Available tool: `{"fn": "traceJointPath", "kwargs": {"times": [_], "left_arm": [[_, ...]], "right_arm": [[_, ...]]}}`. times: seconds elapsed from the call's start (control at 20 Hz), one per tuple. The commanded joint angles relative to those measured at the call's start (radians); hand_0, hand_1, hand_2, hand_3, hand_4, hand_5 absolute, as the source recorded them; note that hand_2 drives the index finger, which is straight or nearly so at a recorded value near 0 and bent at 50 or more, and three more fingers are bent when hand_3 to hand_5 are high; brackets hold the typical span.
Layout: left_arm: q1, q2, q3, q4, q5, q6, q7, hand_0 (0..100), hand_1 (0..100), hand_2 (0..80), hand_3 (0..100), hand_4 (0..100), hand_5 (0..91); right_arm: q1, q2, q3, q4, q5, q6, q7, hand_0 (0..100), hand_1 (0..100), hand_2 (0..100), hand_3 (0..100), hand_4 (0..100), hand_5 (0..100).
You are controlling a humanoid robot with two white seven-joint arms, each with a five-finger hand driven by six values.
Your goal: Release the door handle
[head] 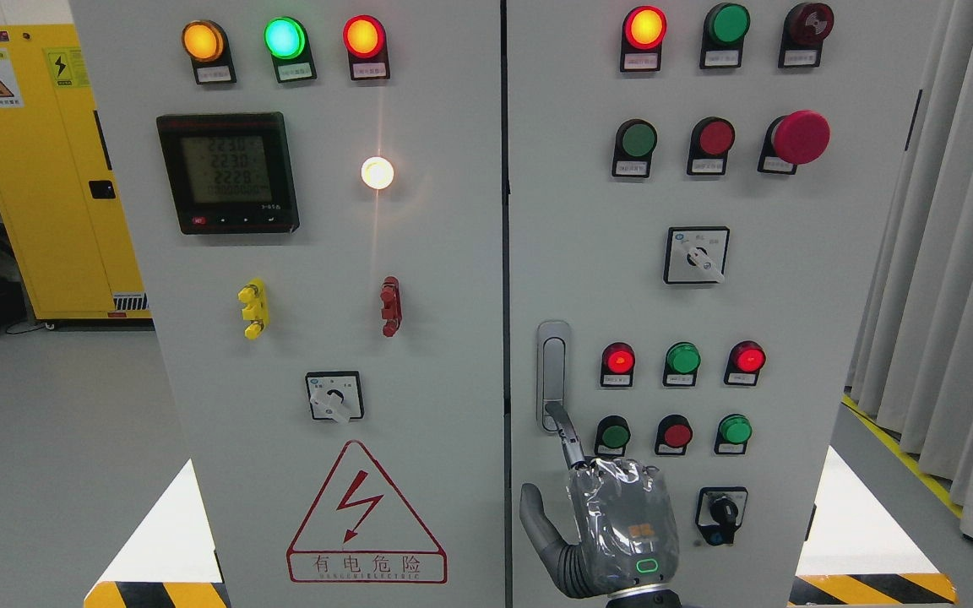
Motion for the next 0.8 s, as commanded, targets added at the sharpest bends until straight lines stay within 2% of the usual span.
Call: {"fn": "traceJointPath", "kwargs": {"times": [0.0, 0.75], "left_arm": [[0.000, 0.000, 0.000, -0.012, 0.000, -0.001, 0.000, 12, 56, 0.0, 0, 0, 0.0], [0.000, 0.000, 0.000, -0.012, 0.000, -0.001, 0.000, 12, 56, 0.0, 0, 0, 0.0]], "right_arm": [[0.004, 0.001, 0.001, 0.002, 0.000, 0.001, 0.004, 59, 35, 0, 100, 100, 100], [0.017, 0.000, 0.003, 0.003, 0.000, 0.001, 0.007, 58, 35, 0, 100, 100, 100]]}}
